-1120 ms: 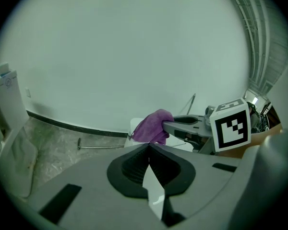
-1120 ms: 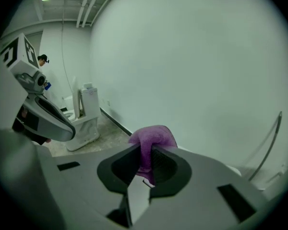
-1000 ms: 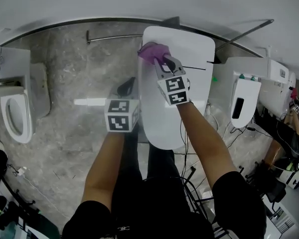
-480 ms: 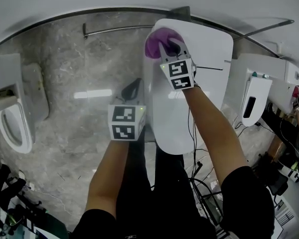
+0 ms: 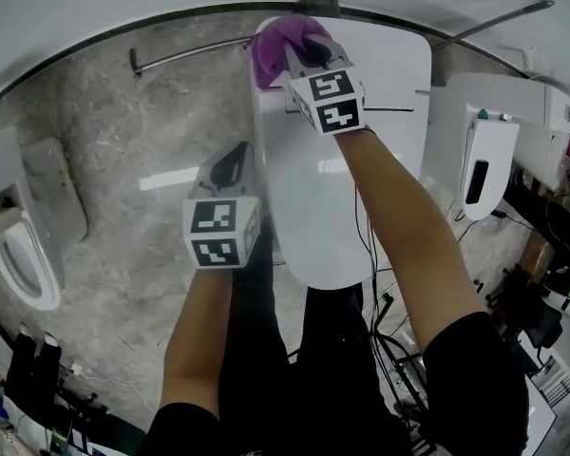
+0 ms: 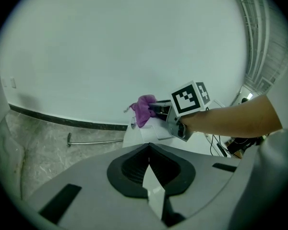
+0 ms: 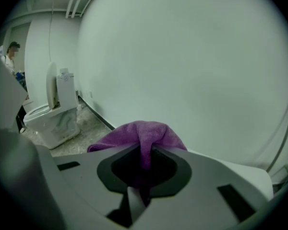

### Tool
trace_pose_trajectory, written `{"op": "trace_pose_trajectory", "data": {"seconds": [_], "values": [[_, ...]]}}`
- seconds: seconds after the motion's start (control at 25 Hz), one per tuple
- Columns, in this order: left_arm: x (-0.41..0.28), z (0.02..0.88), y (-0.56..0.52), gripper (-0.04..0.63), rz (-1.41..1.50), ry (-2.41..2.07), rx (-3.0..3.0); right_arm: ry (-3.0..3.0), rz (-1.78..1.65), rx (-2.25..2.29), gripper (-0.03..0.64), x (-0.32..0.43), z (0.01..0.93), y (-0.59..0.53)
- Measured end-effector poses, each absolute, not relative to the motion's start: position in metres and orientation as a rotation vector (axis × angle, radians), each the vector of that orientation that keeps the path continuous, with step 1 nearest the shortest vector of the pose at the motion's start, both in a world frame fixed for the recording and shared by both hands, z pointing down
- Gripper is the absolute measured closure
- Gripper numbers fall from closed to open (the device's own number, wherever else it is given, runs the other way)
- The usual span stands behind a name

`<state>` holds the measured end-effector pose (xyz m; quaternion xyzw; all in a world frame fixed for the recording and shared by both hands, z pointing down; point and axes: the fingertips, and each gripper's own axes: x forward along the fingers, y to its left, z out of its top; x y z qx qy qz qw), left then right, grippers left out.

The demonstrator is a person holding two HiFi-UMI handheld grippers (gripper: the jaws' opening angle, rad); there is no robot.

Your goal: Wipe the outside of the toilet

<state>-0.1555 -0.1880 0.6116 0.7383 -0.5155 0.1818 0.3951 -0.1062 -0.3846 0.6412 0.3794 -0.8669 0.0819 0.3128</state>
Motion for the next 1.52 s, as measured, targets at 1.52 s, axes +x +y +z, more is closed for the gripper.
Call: {"op": "trace_pose_trajectory", "data": {"seconds": [1.52], "values": [[-0.045,0.586,-0.156,0.589,0.466,-1.439,1.769,-2.382,0.150,0.472,0.569,-0.071,0.644,-0.312]]}}
